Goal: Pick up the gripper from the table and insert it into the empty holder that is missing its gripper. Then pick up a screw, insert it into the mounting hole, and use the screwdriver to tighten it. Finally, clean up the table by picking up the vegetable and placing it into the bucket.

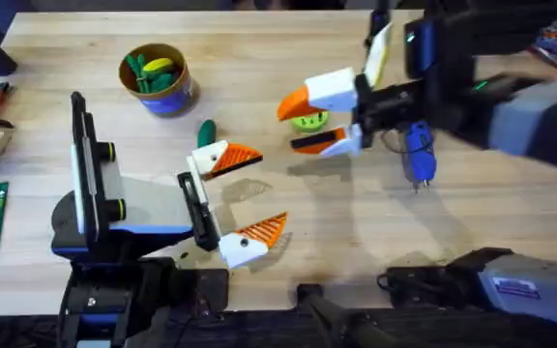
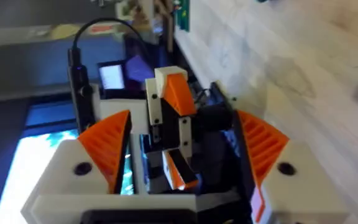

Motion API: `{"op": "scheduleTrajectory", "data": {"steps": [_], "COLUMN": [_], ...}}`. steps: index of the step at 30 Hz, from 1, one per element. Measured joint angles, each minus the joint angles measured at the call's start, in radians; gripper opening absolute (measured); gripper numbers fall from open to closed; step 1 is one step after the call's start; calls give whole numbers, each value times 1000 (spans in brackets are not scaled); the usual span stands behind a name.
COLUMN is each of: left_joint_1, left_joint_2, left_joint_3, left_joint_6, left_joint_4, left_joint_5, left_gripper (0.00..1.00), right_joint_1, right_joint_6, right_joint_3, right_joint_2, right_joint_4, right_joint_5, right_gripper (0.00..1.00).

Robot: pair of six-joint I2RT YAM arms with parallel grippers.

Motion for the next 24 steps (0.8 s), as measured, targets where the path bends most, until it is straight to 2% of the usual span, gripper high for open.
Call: {"op": "scheduleTrajectory", "data": {"steps": [6, 9, 17, 24], "left_joint_1": [0, 0, 0, 0], "left_joint_2": [0, 0, 0, 0], "left_joint_3": [0, 0, 0, 0], "left_joint_6": [0, 0, 0, 0], "left_joint_4": [0, 0, 0, 0], "left_joint_5": [0, 0, 0, 0], "left_gripper": [985, 986, 986, 986], "right_joint_1": [-43, -38, 27, 119], "right_joint_6": [-377, -509, -655, -701], "right_joint_3": [274, 409, 659, 838], "right_joint_2": [-65, -68, -38, 144], "right_joint_4": [-589, -771, -1047, -1213], "right_joint_5": [190, 339, 712, 986], "right_gripper": [881, 884, 885, 885]}}
